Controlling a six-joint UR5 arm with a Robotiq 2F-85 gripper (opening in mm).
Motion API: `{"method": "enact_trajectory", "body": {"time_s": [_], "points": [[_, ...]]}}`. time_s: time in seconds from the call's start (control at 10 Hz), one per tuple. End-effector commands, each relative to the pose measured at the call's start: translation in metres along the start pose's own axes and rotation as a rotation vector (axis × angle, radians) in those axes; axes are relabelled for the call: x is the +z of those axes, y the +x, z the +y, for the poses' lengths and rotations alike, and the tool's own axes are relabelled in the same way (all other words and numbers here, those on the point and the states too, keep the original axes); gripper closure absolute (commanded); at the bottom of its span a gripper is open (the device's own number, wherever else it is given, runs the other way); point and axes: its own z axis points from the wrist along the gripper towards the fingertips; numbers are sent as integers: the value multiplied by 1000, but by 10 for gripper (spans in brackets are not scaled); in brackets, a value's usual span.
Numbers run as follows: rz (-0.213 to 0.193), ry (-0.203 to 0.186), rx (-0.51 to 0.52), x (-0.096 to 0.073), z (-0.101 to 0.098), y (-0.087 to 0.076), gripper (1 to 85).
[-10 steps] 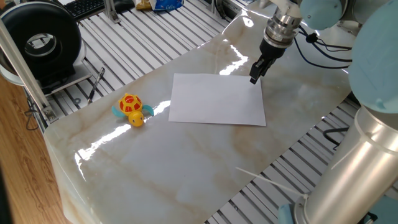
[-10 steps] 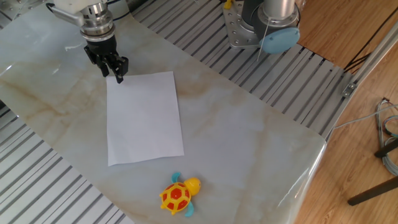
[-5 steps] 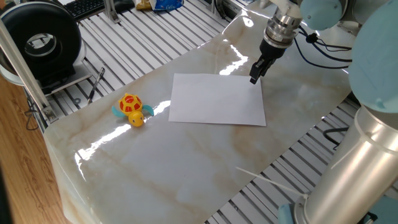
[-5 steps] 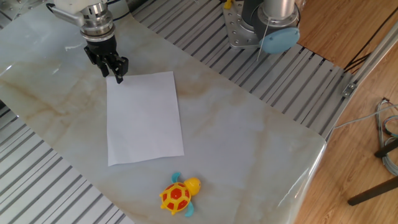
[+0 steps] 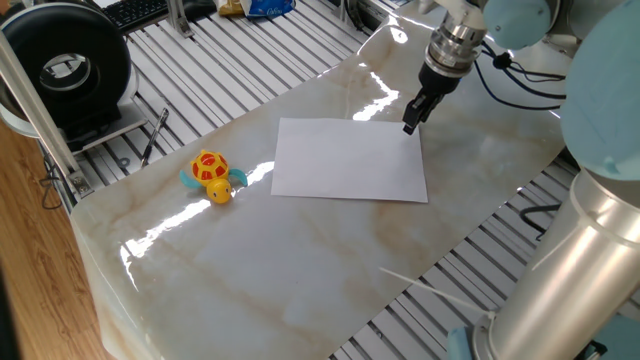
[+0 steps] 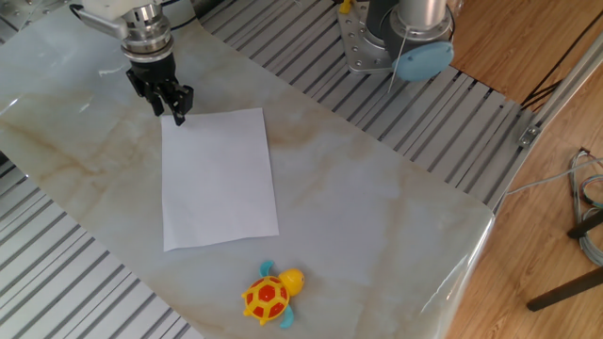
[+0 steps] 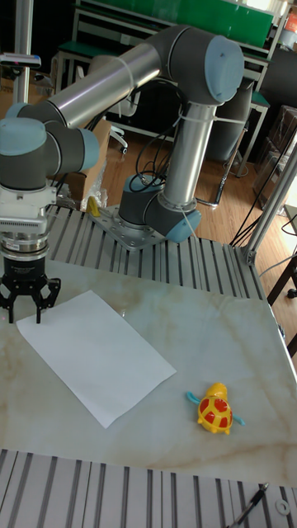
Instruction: Flip over and spread out the paper that is laid flat on the table
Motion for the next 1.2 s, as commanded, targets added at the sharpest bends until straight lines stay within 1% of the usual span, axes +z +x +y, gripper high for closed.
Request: {"method": "enact_trajectory", "body": {"time_s": [0.0,0.2,0.5,0.7,1.0,1.1], "points": [[-15,-7,1,0,-1,-2,353],[-27,-12,1,4,1,-6,353],[-26,-13,1,5,3,-8,350],[-20,-7,11,3,7,-9,350],[-32,-6,18,6,13,-13,350],[-31,0,21,6,13,-13,350]]}}
